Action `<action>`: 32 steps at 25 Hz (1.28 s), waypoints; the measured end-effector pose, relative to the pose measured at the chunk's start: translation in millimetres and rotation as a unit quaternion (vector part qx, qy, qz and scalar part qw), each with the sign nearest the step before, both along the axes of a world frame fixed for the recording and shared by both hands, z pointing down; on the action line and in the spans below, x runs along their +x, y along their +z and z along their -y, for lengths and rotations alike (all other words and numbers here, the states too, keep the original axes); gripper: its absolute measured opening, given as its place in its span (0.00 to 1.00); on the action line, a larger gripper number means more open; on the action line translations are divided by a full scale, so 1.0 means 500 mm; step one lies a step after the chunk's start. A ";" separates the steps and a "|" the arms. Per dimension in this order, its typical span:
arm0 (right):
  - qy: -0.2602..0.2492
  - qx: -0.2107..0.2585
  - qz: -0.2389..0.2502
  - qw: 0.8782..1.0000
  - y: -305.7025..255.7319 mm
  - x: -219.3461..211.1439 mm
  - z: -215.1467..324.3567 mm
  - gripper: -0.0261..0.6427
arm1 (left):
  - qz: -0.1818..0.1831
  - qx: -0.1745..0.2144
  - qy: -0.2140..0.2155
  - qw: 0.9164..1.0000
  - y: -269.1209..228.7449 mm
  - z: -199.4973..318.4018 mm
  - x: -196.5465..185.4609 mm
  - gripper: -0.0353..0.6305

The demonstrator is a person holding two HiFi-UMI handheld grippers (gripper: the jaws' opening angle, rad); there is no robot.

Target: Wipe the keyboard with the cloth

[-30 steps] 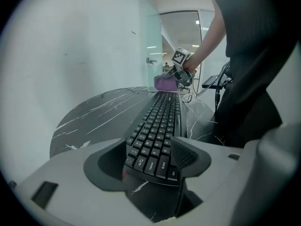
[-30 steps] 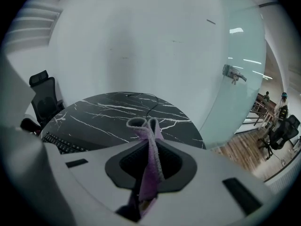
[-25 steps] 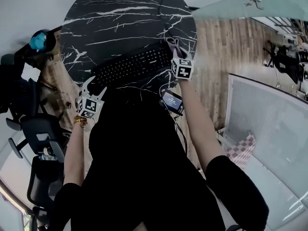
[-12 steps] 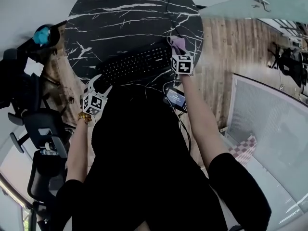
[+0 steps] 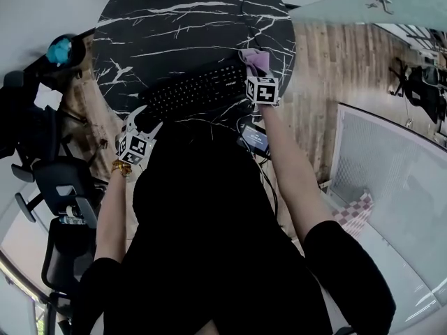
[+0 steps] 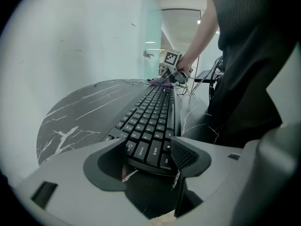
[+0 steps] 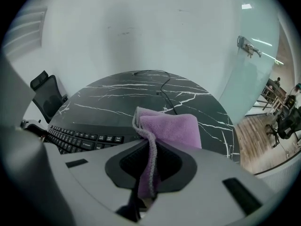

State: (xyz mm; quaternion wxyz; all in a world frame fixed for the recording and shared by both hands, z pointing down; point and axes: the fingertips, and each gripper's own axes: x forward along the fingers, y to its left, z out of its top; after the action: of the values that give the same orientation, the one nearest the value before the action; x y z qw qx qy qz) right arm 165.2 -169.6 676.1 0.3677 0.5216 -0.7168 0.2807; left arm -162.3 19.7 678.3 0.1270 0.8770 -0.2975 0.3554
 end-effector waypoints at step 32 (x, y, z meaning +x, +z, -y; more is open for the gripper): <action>-0.078 -0.018 0.039 0.996 0.005 -0.116 -0.056 0.12 | -0.007 -0.001 -0.039 0.999 0.006 -0.023 -0.011 0.48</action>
State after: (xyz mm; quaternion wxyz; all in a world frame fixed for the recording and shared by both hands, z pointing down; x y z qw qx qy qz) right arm 107.1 -141.7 678.8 0.3693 0.4459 -0.7643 0.2839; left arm -168.0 31.3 681.3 0.1434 0.8671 -0.3299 0.3447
